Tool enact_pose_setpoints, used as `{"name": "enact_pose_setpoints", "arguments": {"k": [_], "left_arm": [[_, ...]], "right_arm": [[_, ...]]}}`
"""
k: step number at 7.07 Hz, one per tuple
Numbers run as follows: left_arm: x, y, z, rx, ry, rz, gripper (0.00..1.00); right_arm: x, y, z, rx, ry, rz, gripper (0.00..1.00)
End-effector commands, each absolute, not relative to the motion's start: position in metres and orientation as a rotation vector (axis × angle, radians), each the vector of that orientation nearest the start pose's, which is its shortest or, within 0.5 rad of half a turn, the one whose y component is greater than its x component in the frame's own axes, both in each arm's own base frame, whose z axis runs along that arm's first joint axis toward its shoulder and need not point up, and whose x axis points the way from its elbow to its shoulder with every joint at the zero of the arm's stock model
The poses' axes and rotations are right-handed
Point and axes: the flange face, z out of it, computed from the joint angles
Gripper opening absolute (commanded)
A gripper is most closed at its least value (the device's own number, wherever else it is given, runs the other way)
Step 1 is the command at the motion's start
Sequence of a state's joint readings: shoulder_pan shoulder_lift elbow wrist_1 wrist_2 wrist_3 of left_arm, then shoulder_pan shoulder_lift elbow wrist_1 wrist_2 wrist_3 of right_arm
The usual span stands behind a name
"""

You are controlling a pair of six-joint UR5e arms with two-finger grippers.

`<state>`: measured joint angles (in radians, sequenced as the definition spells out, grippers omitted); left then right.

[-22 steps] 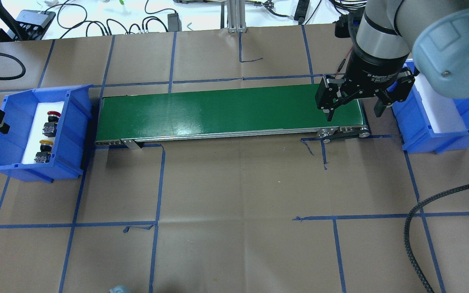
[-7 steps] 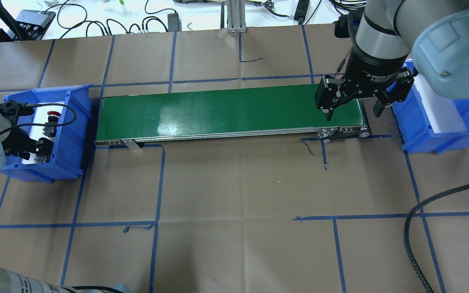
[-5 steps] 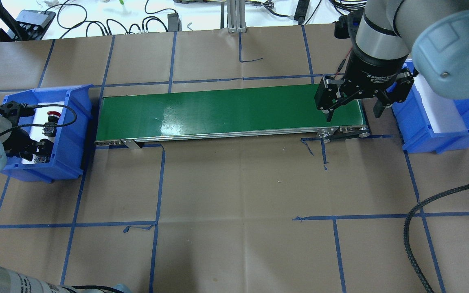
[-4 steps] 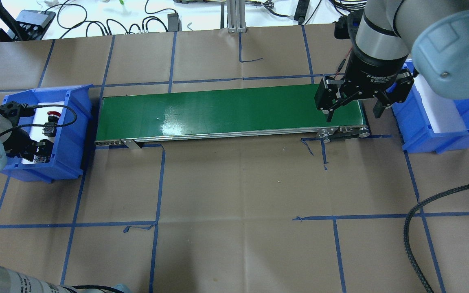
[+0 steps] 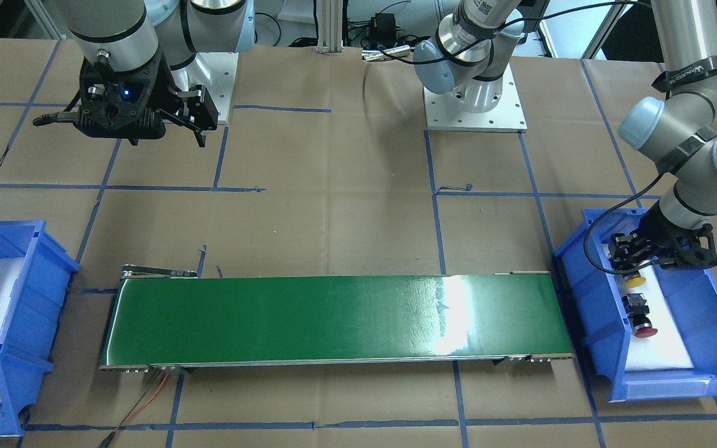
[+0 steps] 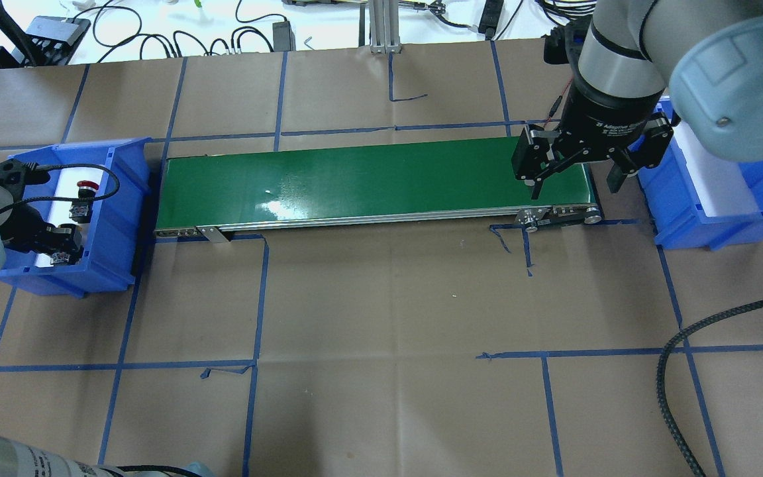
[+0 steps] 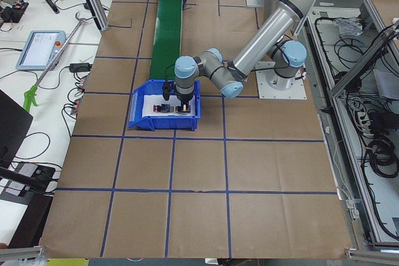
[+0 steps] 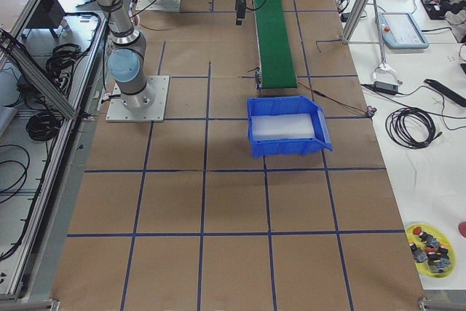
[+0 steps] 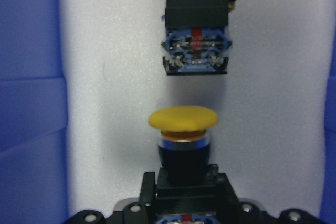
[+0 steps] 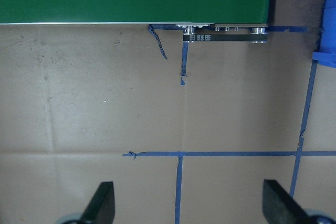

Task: Transport two buttons from left to right
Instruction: 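Close the left gripper on the yellow button and lift it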

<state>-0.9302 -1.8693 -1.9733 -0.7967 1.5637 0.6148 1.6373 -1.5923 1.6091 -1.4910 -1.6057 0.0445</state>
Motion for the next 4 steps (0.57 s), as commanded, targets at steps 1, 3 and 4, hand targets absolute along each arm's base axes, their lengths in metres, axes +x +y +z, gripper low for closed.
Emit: {"name": "enact_pose_setpoints", "arguments": {"k": [1,3,4], "left_arm": [[0.212,-0.519,0.261,-0.035,3.088,-0.137,0.1],[0.214,-0.524,0.315,-0.033,3.114,-0.086,0.1],[0.212,-0.521,0.346,-0.038,3.13,-0.053,0.1]], "right_arm": [[0.161,-0.463,0.472,-0.037,3.178,0.15,1.0],[0.161,-0.463,0.472,-0.037,3.177,0.15,1.0],[0.162,-0.463,0.472,-0.039,3.177,0.15,1.0]]}}
